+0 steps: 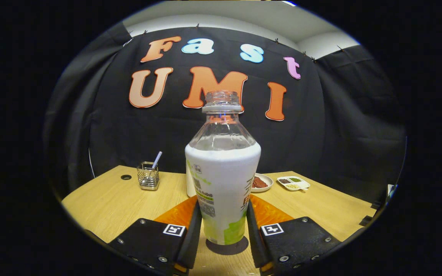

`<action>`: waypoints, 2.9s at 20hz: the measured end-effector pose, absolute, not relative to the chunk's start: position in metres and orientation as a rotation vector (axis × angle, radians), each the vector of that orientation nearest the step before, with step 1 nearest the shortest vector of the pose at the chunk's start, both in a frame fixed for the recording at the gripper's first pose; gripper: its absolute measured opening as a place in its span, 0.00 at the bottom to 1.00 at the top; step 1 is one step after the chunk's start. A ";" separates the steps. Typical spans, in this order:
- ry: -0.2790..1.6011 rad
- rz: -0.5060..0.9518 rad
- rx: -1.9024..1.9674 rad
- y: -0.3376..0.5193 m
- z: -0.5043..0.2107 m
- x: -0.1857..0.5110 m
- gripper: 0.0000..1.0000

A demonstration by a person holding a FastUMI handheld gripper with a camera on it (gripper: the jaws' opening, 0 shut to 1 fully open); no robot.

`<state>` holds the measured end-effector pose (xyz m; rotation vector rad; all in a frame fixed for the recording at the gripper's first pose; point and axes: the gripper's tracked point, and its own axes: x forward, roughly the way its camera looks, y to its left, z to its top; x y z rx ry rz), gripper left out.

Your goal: Take the bottle from table, then pour the juice into the cup, finally place the bottle on the coaster

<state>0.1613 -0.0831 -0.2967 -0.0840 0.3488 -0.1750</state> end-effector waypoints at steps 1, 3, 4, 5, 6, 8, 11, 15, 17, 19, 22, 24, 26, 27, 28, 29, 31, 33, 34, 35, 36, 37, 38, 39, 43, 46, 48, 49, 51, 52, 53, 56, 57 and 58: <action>0.363 -0.176 -0.089 -0.085 -0.304 0.163 0.58; 0.392 -0.181 -0.087 -0.091 -0.317 0.164 0.58; 0.406 -0.184 -0.084 -0.095 -0.326 0.167 0.58; 0.425 -0.190 -0.077 -0.100 -0.335 0.167 0.57; 0.440 -0.189 -0.067 -0.102 -0.343 0.167 0.57; 0.467 -0.208 -0.056 -0.108 -0.353 0.166 0.58; 0.500 -0.192 -0.066 -0.105 -0.367 0.170 0.58; 0.536 -0.177 -0.039 -0.101 -0.380 0.169 0.58; 0.534 -0.189 -0.055 -0.106 -0.380 0.168 0.58; 0.542 -0.193 -0.047 -0.107 -0.381 0.167 0.59; 0.539 -0.178 -0.007 -0.106 -0.380 0.164 0.69; 0.551 -0.163 -0.015 -0.105 -0.382 0.160 0.83; 0.556 -0.151 -0.036 -0.105 -0.378 0.154 0.96; 0.552 -0.155 -0.044 -0.106 -0.373 0.150 0.97; 0.544 -0.166 -0.046 -0.108 -0.365 0.145 0.98; 0.535 -0.173 -0.044 -0.109 -0.355 0.138 0.98; 0.489 -0.195 -0.052 -0.112 -0.320 0.124 0.98; 0.415 -0.223 -0.067 -0.119 -0.271 0.115 0.98; 0.383 -0.222 -0.064 -0.117 -0.248 0.111 0.97; 0.349 -0.215 -0.054 -0.112 -0.226 0.108 0.97; 0.321 -0.203 -0.043 -0.106 -0.206 0.105 0.97; 0.288 -0.196 -0.031 -0.101 -0.187 0.102 0.98; 0.263 -0.187 -0.015 -0.095 -0.167 0.098 0.97; 0.227 -0.178 0.002 -0.087 -0.145 0.090 0.97; 0.103 -0.148 0.003 -0.065 -0.074 0.068 0.97; 0.029 -0.102 -0.012 -0.037 -0.033 0.054 0.97; -0.017 -0.059 0.006 -0.018 -0.012 0.046 0.97; -0.032 -0.039 0.021 -0.010 -0.006 0.042 0.97; -0.057 -0.005 0.050 0.002 0.002 0.034 0.97; -0.072 0.028 0.072 0.013 0.007 0.034 0.97; -0.073 0.064 0.092 0.025 0.008 0.033 0.97; -0.073 0.093 0.101 0.035 0.010 0.028 0.97; -0.078 0.095 0.100 0.036 0.011 0.028 0.97; -0.079 0.097 0.102 0.037 0.012 0.028 0.97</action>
